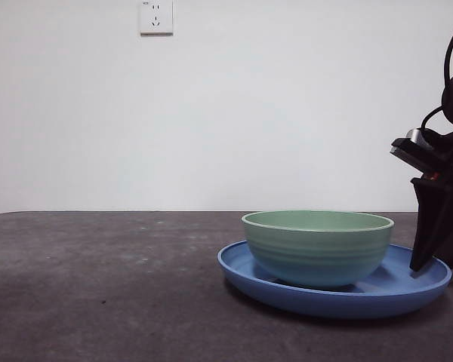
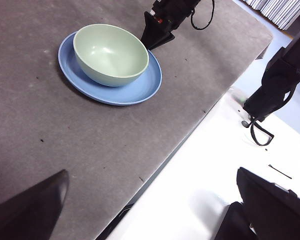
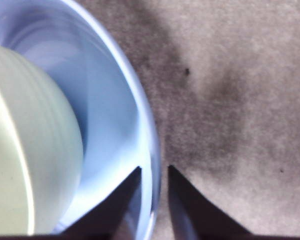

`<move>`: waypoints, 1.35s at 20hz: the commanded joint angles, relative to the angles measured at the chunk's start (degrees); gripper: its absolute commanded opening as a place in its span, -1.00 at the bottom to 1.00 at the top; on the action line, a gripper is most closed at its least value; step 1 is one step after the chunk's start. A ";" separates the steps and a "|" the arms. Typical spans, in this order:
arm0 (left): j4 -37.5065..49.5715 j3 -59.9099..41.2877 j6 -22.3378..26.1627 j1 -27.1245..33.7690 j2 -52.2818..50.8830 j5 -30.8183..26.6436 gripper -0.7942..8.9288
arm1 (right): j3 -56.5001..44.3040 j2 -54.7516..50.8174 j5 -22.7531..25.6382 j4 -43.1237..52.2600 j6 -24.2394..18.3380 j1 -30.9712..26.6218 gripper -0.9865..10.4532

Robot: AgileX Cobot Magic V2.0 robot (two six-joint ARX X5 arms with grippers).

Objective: Place the green bowl on the blue plate

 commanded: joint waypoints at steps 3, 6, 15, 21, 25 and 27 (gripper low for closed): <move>0.59 0.37 0.70 -0.28 0.11 0.24 0.32 | 0.98 1.22 0.02 0.00 0.59 0.26 -0.81; 0.59 0.37 0.70 -0.28 0.11 0.24 0.32 | 1.68 1.01 -0.09 0.17 1.05 0.26 -0.81; 0.63 0.37 0.70 -0.28 0.11 0.24 0.32 | 11.93 0.77 -2.16 -2.38 8.04 7.17 -0.81; 0.63 0.37 0.70 -0.28 0.11 0.24 0.32 | 12.28 4.70 0.92 2.51 13.05 15.80 -0.81; 0.61 0.37 0.70 -0.28 0.11 0.24 0.32 | 12.87 9.90 1.57 5.29 14.73 19.45 -0.81; 0.61 0.37 0.70 -0.28 0.11 0.24 0.32 | 12.90 11.96 1.60 6.36 15.19 19.91 -0.81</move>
